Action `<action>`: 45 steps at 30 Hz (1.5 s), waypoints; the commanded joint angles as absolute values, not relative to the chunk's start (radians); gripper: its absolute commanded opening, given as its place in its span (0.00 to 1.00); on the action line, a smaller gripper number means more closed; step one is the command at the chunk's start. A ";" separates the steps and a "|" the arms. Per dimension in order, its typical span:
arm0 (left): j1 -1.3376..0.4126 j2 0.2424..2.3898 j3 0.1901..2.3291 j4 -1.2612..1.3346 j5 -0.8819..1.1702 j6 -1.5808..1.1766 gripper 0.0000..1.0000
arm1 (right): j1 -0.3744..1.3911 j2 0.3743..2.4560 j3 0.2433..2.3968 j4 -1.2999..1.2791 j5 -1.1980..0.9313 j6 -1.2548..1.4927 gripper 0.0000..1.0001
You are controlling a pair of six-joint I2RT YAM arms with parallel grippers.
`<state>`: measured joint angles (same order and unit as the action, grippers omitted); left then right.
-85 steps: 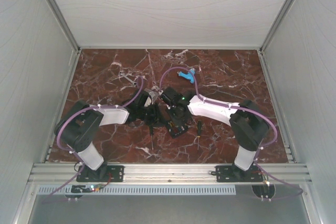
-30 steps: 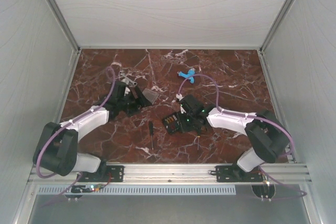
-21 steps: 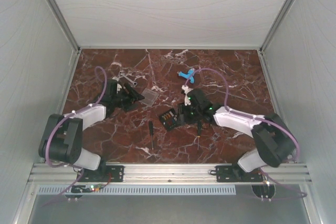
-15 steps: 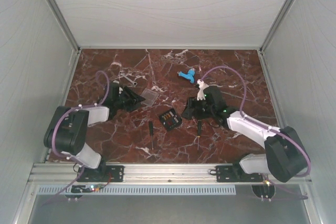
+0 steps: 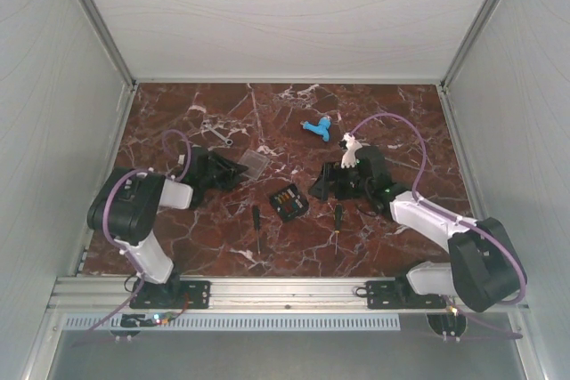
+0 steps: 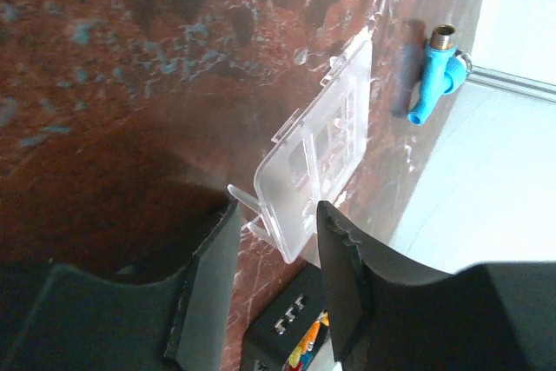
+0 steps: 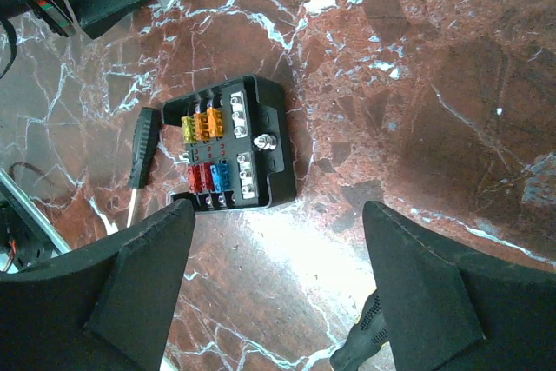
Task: Snap on the fuse box
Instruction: Adjust the fuse box base at the center of the board, then pick up the fuse box cover from the center of the board.
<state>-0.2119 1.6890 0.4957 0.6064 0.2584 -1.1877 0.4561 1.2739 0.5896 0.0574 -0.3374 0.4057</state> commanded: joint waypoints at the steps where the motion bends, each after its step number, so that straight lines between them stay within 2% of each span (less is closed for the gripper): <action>1: -0.222 1.757 0.518 0.713 0.234 -1.237 0.41 | 0.440 1.292 0.587 0.120 -0.368 0.400 0.76; 7: -0.222 1.820 0.513 0.811 0.247 -1.260 0.33 | 0.435 1.305 0.593 0.120 -0.379 0.394 0.77; 14: -0.221 1.799 0.502 0.968 0.258 -1.210 0.13 | 0.434 1.314 0.601 0.116 -0.397 0.387 0.77; 19: -0.222 1.717 0.502 0.968 0.270 -1.149 0.00 | 0.433 1.309 0.613 0.098 -0.409 0.377 0.77; 24: -0.221 1.624 0.514 0.901 0.330 -1.079 0.00 | 0.433 1.297 0.643 0.065 -0.442 0.362 0.76; 31: -0.232 1.468 0.643 0.515 0.528 -0.818 0.00 | 0.434 1.260 0.776 -0.037 -0.556 0.287 0.74; 39: -0.299 1.274 0.819 0.077 0.632 -0.554 0.00 | 0.435 1.258 0.986 -0.233 -0.693 0.118 0.71; 45: -0.361 1.224 0.964 -0.259 0.692 -0.326 0.00 | 0.436 1.234 1.092 -0.353 -0.782 -0.008 0.69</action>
<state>-0.3302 1.2552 0.8673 0.0086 0.6201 -0.5255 0.4389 1.2785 1.0389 -0.2451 -0.6868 0.1112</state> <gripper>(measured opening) 0.025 0.692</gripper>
